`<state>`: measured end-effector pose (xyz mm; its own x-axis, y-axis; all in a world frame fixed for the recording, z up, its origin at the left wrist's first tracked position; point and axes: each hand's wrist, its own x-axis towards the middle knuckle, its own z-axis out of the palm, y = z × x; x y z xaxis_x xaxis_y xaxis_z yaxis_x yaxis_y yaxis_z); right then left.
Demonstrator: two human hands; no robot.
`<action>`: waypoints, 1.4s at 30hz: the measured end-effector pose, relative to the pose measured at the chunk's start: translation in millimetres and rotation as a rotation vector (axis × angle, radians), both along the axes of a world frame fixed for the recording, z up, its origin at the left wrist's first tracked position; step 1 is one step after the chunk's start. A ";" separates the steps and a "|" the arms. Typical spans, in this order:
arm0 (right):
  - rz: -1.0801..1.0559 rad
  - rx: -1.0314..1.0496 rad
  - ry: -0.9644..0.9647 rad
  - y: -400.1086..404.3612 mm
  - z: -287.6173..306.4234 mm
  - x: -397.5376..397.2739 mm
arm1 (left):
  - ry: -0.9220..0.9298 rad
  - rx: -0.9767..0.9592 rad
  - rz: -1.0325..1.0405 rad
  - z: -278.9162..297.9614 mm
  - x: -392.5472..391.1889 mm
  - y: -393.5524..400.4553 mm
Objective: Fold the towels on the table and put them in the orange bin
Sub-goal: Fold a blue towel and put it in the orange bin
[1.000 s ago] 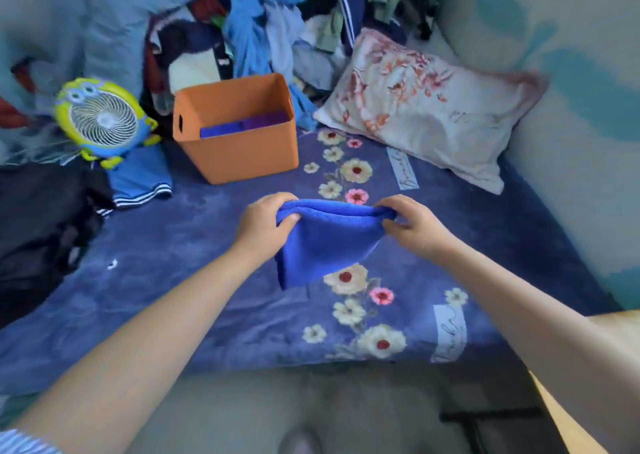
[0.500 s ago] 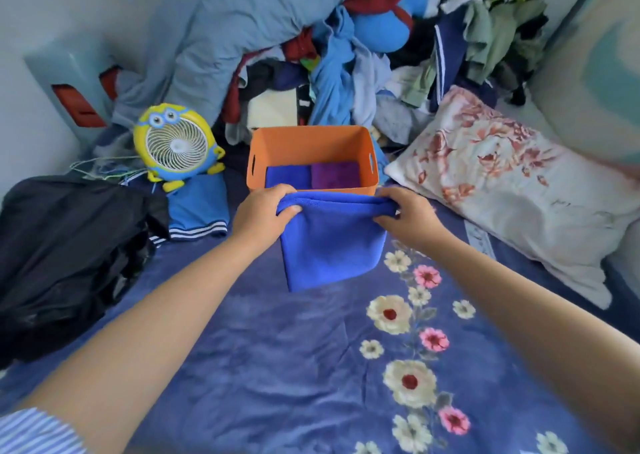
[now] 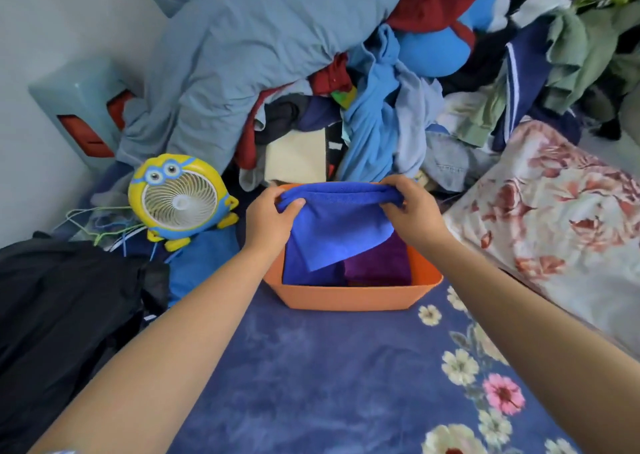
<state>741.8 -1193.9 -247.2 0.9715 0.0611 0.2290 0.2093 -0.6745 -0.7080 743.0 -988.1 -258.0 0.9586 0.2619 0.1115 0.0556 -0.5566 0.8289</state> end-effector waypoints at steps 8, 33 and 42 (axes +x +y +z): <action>0.048 0.165 0.292 35.2 -86.5 89.2 | 0.097 0.070 0.067 -83.2 92.9 21.8; -0.150 0.034 0.423 65.0 -286.5 177.3 | 0.247 1.075 -0.103 -252.3 182.2 8.2; 0.232 -0.583 0.305 54.7 -307.4 144.5 | 0.344 0.810 -0.447 -301.2 140.8 -3.1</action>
<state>886.2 -1139.2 -554.6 0.9343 0.3045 -0.1852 0.2431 -0.9245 -0.2936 883.9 -991.1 -559.2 0.9645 -0.1648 -0.2064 -0.1314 -0.9773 0.1663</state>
